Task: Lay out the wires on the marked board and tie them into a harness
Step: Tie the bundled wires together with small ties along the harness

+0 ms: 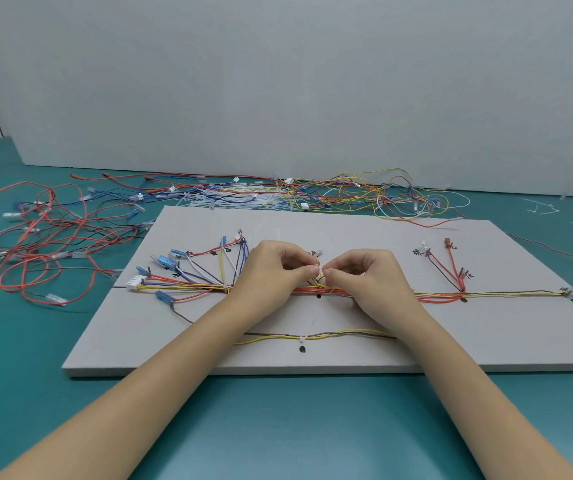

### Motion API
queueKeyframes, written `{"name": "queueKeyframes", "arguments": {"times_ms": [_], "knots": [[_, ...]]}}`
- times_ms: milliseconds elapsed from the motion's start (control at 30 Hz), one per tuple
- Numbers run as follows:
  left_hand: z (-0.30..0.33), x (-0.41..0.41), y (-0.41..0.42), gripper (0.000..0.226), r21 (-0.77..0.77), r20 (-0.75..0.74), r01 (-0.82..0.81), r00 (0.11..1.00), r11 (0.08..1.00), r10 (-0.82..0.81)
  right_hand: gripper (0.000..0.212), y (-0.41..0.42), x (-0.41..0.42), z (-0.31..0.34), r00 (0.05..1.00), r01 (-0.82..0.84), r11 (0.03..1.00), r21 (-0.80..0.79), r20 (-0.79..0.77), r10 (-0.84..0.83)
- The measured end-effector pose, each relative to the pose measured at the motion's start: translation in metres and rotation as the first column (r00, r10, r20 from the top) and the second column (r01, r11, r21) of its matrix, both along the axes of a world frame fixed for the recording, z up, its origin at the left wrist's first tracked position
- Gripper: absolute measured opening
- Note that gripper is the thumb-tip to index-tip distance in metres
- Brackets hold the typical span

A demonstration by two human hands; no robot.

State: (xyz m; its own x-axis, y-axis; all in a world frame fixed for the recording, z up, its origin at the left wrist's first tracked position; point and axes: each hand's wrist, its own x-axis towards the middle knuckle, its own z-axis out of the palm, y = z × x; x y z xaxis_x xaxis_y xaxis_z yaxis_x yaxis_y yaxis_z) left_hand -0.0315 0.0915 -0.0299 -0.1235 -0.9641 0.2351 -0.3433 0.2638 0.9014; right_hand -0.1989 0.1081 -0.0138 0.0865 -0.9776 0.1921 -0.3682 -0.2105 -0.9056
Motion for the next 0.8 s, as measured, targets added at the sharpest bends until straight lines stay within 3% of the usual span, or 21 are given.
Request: {"name": "queueKeyframes", "arguments": {"times_ms": [800], "knots": [[0.0053, 0.0025, 0.0011, 0.012, 0.004, 0.0, 0.118, 0.993, 0.993, -0.118, 0.015, -0.0023, -0.0008, -0.0025, 0.998, -0.059, 0.998, 0.023, 0.027, 0.058]]}}
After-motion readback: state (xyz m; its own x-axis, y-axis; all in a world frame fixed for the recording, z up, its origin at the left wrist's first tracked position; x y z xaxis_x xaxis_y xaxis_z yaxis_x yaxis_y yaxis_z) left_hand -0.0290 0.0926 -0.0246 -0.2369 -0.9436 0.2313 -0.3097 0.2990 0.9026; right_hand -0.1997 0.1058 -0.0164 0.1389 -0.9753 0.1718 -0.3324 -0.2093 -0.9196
